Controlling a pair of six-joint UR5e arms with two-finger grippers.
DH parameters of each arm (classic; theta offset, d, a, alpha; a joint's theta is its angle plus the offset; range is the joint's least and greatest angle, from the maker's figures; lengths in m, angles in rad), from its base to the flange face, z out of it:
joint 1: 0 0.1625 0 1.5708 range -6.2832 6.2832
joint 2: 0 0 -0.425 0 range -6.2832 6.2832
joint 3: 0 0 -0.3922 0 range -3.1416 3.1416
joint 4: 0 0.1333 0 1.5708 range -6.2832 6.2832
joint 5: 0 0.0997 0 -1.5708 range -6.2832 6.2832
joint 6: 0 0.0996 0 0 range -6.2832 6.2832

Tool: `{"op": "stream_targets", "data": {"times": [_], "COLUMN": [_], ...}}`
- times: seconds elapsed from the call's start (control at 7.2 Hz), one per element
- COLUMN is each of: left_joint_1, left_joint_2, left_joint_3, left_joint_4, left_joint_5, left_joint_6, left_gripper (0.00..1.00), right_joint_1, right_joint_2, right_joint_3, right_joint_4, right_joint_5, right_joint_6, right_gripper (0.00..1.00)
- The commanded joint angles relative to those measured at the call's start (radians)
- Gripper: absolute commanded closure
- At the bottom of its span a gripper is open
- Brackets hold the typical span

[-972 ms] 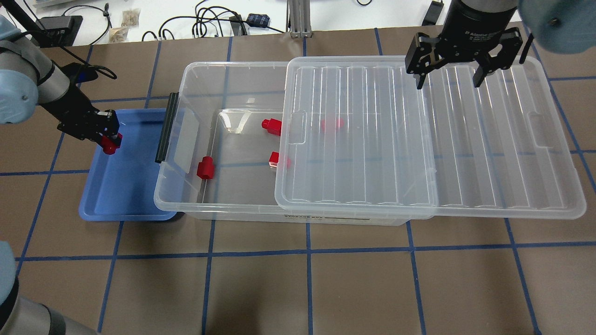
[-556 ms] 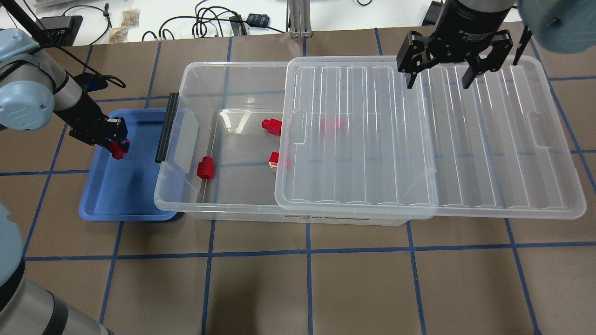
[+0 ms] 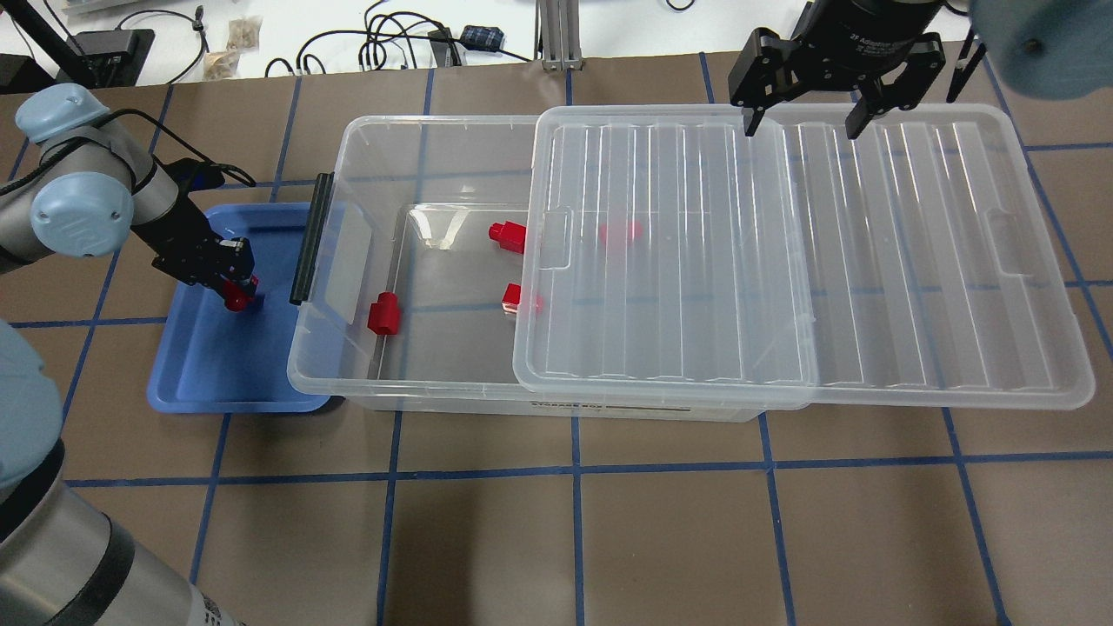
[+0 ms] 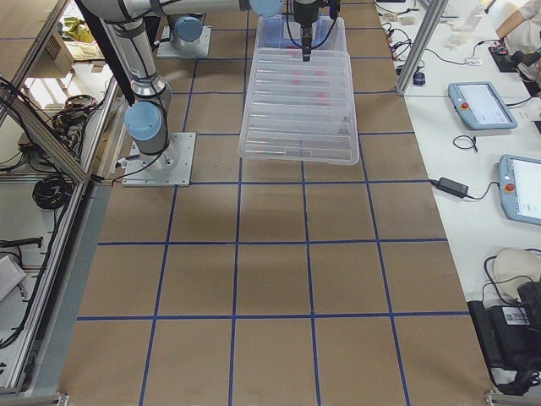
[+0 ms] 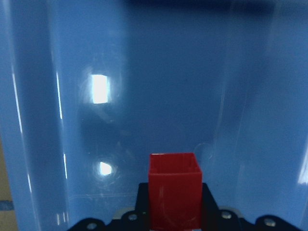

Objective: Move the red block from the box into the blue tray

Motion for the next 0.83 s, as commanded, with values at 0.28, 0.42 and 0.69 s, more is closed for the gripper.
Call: {"op": "stream_targets", "data": {"times": [0.28,0.42,0.69], "left_joint_1": [0.0,-0.008,-0.038], "left_joint_2": [-0.016,0.008,0.097], "left_joint_3": [0.001,0.007,0.048], "left_joint_4": [0.007,0.001,-0.077], "left_joint_5": [0.012,0.012,0.01], "left_joint_6": [-0.005,-0.006,-0.057], "left_gripper": [0.13,0.0,0.0], "right_joint_1": [0.001,0.0,0.0], "right_joint_2": [0.0,0.0,0.0], "right_joint_3": [0.005,0.005,0.005], "right_joint_4": [0.002,0.001,-0.001], "right_joint_5": [-0.004,0.0,0.002], "right_joint_6": [0.005,0.003,0.003], "right_gripper": [0.0,0.0,0.0]}}
